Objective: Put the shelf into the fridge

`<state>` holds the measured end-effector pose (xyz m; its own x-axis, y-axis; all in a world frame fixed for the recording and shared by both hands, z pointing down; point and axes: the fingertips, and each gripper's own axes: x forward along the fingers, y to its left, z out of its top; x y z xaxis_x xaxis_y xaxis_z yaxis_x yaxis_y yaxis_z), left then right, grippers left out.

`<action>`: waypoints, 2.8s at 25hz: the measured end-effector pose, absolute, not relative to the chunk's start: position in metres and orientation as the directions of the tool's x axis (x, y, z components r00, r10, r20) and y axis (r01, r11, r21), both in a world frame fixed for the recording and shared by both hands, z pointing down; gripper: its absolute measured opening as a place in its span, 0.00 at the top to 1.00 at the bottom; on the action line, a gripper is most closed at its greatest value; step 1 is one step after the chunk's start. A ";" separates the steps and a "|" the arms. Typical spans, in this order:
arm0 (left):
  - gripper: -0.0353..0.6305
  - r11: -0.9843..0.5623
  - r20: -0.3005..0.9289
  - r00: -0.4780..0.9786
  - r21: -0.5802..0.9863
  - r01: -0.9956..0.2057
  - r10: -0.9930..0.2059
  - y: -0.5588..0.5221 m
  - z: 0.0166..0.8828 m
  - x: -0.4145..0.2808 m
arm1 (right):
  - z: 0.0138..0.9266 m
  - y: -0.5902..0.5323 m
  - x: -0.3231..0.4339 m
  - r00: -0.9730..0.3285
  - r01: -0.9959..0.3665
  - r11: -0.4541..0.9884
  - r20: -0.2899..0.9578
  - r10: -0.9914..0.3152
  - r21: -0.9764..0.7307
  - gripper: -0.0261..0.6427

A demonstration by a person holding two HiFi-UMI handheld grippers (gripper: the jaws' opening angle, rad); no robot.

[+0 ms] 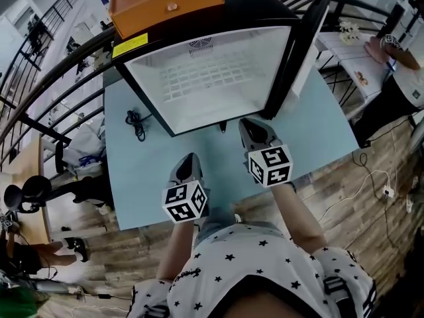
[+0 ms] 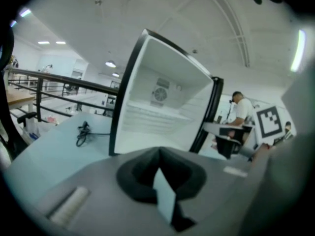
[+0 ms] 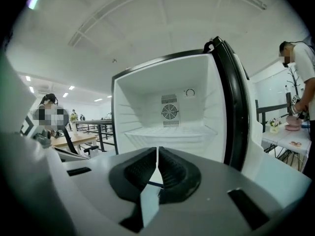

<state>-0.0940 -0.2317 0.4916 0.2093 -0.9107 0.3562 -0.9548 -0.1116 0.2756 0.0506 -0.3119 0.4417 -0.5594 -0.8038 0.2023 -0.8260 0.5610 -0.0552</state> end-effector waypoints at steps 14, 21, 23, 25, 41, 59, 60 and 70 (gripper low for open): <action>0.94 -0.185 0.337 0.295 0.322 -0.929 -0.894 -0.174 0.482 -0.059 | 0.427 -0.185 0.033 -0.696 -0.713 0.696 0.207 -0.688 -0.083 0.92; 0.94 -0.235 0.321 0.332 0.306 -0.923 -0.887 -0.137 0.475 -0.061 | 0.429 -0.143 0.037 -0.660 -0.749 0.653 0.200 -0.724 -0.109 0.92; 0.94 -0.236 0.319 0.332 0.305 -0.923 -0.888 -0.122 0.473 -0.069 | 0.430 -0.126 0.034 -0.651 -0.758 0.642 0.206 -0.731 -0.117 0.92; 0.94 -0.235 0.316 0.332 0.307 -0.922 -0.889 -0.104 0.470 -0.076 | 0.430 -0.107 0.030 -0.644 -0.764 0.634 0.210 -0.735 -0.122 0.92; 0.94 -0.249 0.300 0.344 0.313 -0.917 -0.890 0.047 0.462 -0.106 | 0.411 0.051 0.008 -0.621 -0.783 0.608 0.176 -0.763 -0.127 0.92; 0.94 -0.263 0.303 0.366 0.331 -0.906 -0.880 0.116 0.468 -0.123 | 0.407 0.121 -0.004 -0.603 -0.798 0.594 0.139 -0.785 -0.107 0.93; 0.94 -0.263 0.299 0.366 0.333 -0.905 -0.881 0.116 0.467 -0.123 | 0.407 0.121 -0.004 -0.601 -0.799 0.593 0.143 -0.786 -0.103 0.93; 0.94 -0.244 0.301 0.355 0.350 -0.905 -0.885 0.116 0.469 -0.129 | 0.407 0.118 -0.006 -0.623 -0.782 0.613 0.141 -0.769 -0.113 0.93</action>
